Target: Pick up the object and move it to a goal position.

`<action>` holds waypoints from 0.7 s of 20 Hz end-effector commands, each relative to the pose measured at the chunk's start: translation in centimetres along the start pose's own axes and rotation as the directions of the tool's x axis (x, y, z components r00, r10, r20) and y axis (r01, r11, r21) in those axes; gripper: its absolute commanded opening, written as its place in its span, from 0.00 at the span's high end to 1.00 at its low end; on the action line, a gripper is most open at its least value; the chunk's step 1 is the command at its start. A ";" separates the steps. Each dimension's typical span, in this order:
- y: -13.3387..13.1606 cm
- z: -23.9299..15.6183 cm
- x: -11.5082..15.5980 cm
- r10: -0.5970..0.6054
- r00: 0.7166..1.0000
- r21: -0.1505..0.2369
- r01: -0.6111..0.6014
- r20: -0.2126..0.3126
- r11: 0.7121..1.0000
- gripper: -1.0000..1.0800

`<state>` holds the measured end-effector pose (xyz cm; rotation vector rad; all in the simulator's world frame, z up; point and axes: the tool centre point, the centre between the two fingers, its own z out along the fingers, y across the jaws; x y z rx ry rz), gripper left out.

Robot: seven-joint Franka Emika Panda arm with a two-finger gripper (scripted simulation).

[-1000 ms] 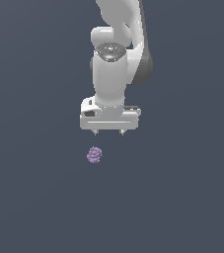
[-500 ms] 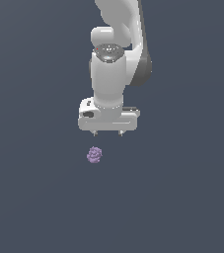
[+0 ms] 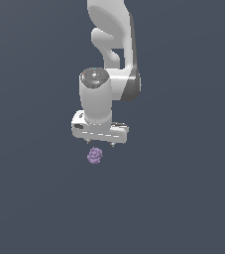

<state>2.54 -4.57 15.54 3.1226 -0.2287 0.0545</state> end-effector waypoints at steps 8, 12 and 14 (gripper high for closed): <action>3.1 4.9 0.4 0.159 0.987 0.002 -0.159 0.033 0.987 0.04; 3.4 5.3 0.5 0.174 0.984 0.001 -0.174 0.036 0.985 0.04; 3.4 5.3 0.4 0.169 0.985 0.001 -0.169 0.036 0.986 0.04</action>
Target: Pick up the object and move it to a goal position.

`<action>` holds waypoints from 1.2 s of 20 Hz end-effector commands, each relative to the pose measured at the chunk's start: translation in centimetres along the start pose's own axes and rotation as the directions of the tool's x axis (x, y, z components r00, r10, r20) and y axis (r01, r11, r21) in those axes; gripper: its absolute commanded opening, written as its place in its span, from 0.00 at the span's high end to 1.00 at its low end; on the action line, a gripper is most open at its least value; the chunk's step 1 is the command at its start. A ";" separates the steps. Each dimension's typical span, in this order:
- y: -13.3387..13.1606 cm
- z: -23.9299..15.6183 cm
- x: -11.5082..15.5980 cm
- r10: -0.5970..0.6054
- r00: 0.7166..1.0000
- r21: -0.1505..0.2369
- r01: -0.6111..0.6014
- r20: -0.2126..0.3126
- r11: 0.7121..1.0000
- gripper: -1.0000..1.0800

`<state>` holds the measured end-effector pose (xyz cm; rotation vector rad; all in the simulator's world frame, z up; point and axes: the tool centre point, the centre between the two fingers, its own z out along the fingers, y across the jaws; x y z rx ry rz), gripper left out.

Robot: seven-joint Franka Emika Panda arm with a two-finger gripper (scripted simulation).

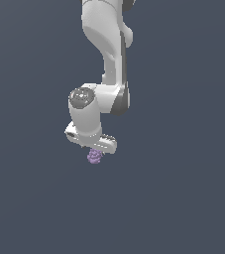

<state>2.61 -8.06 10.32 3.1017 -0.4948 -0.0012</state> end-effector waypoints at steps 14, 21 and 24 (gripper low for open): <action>0.0 5.0 0.0 0.005 1.000 0.001 -0.005 -0.001 1.000 0.04; 0.0 5.1 0.1 0.005 1.000 0.001 -0.005 -0.001 1.000 1.00; 0.0 5.1 0.1 0.005 1.000 0.001 -0.005 -0.001 1.000 1.00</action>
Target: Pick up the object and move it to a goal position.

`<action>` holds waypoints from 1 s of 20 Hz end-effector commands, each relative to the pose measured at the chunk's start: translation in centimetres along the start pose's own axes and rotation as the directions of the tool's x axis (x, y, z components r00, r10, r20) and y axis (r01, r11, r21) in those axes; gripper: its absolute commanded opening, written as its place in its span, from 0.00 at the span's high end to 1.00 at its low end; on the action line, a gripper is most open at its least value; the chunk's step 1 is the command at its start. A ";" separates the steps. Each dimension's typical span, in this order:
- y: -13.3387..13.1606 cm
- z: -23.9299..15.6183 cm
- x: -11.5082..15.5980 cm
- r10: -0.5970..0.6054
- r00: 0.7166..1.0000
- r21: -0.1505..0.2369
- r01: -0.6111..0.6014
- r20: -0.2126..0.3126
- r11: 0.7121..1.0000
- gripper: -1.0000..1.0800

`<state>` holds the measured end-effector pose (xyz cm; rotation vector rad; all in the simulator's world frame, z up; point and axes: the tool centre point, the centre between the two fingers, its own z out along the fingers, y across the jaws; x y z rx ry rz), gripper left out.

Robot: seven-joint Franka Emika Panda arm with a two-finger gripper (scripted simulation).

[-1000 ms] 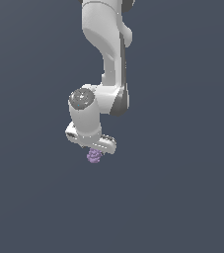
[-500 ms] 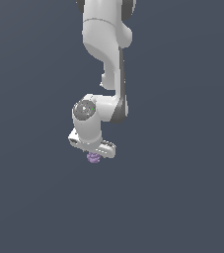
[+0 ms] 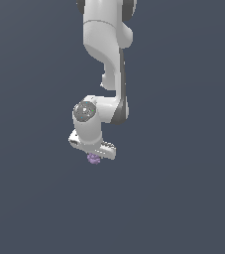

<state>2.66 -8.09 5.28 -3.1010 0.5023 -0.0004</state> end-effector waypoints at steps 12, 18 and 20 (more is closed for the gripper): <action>-1.4 -0.3 1.0 0.000 1.000 0.000 0.000 0.000 1.000 1.00; -3.7 -0.8 2.6 0.000 1.000 0.000 0.000 0.000 1.000 1.00; -4.6 -0.9 3.3 0.000 1.000 0.000 0.000 0.000 1.000 1.00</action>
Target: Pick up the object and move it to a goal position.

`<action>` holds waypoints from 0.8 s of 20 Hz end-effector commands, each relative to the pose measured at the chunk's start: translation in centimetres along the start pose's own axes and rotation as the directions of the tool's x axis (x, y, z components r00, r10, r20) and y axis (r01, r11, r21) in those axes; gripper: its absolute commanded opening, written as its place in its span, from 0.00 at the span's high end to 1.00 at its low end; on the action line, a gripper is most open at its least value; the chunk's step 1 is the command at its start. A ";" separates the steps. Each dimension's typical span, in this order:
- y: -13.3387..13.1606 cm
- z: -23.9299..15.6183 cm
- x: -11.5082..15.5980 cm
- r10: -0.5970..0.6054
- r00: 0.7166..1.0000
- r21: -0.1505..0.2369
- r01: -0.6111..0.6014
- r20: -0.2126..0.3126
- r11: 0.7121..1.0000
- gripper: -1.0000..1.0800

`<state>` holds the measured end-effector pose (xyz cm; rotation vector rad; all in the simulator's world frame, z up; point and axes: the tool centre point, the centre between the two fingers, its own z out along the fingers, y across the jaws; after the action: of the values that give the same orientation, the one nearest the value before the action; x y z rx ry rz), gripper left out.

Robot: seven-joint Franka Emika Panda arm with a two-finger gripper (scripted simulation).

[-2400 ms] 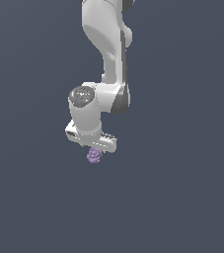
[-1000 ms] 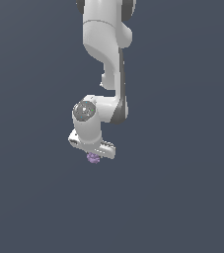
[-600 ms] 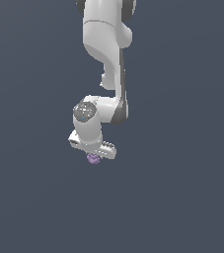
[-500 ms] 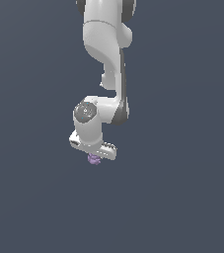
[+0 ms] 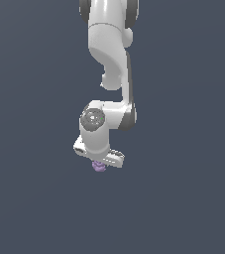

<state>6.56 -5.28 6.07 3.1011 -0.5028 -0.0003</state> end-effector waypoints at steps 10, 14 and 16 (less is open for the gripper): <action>-3.1 -0.7 2.4 0.000 1.000 0.000 0.000 0.000 1.000 1.00; -3.3 -0.7 2.6 0.000 1.000 0.000 0.000 0.000 1.000 1.00; -3.3 -0.7 2.6 0.000 1.000 0.000 0.000 0.000 1.000 1.00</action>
<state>10.00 -2.94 6.74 3.1014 -0.5020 -0.0003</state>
